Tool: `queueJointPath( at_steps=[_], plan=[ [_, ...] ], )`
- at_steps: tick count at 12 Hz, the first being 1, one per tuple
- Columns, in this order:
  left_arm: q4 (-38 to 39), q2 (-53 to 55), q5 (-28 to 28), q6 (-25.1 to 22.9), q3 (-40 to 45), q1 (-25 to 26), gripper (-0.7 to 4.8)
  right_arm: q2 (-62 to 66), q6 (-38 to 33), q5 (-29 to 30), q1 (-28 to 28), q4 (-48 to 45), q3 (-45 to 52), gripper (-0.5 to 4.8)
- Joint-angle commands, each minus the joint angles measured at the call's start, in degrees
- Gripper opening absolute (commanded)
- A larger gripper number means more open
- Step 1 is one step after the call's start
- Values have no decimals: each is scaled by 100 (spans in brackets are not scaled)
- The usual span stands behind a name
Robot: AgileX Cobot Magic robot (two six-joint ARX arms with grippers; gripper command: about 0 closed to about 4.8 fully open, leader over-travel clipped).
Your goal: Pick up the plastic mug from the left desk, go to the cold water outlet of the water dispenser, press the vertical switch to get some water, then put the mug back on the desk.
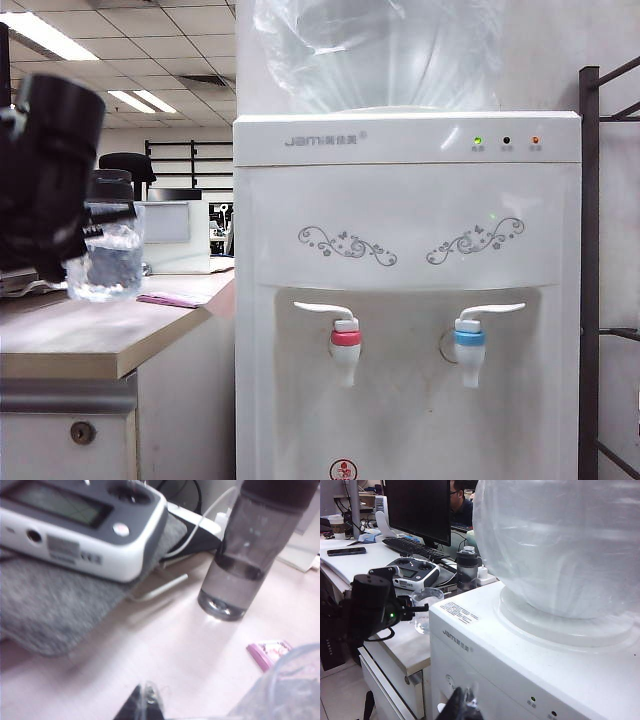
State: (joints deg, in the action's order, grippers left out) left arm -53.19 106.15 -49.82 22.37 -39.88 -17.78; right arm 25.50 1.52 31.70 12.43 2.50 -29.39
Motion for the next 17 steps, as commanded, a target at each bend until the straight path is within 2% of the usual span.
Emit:
queueJointPath(
  at_steps=[1, 4, 13, 14, 16, 17],
  plan=[
    [-732, 601, -160, 85, -31, 46, -5, -9, -2, 20, 4, -59, -17, -1],
    [-664, 645, -94, 186, -31, 212, -5, -7, 0, 17, 4, -59, -17, -1],
    [-514, 645, -232, 164, -31, 212, -5, -7, 0, 17, 4, -59, -17, -1],
    [-518, 645, -291, 162, -31, 210, 248, -7, 0, 17, 4, -59, -17, -1],
    [-520, 643, -289, 162, -31, 210, 278, -7, 0, 17, 4, -59, -17, -1],
    [-564, 643, -291, 162, -31, 210, 346, -7, 0, 17, 4, -59, -17, -1]
  ],
)
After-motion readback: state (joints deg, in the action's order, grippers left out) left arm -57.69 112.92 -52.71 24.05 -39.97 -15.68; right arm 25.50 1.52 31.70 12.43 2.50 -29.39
